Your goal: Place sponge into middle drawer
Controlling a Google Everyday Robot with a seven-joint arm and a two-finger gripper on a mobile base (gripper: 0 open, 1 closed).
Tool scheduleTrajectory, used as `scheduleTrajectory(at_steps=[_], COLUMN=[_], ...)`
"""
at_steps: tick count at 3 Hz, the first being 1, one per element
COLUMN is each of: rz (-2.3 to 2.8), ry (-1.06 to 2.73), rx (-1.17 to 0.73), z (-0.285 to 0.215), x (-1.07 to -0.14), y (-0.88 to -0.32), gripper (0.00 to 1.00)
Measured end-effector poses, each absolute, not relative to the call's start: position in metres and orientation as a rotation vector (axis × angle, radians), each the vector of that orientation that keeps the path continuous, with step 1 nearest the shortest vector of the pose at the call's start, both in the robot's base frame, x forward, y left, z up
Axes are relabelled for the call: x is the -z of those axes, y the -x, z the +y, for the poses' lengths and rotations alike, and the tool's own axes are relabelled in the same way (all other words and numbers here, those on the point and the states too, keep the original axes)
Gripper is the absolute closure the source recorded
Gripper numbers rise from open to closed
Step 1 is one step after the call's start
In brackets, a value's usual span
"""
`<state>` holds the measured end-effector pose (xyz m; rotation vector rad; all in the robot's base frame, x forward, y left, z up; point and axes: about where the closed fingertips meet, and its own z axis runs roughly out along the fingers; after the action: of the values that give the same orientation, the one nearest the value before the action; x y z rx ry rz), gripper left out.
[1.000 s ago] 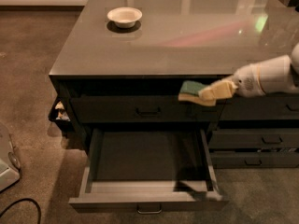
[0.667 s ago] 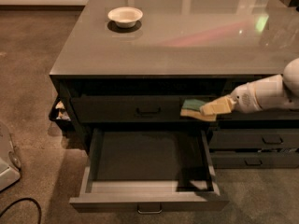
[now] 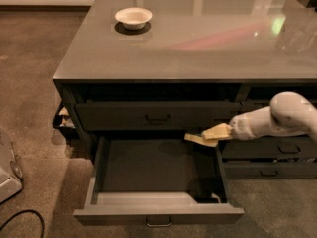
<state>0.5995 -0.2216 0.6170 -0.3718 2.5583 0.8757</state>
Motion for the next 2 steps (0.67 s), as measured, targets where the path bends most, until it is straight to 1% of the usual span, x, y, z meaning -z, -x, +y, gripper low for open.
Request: scheduleTrajectory(at_steps=[1, 2], rz=[2.625, 2.625], ry=[0.076, 0.079], rx=[-0.904, -0.904], z=[-0.2131, -0.2128], x=[-0.5658, -0.5655], y=[-0.6275, -0.6275], gripper=[1.00, 1.00])
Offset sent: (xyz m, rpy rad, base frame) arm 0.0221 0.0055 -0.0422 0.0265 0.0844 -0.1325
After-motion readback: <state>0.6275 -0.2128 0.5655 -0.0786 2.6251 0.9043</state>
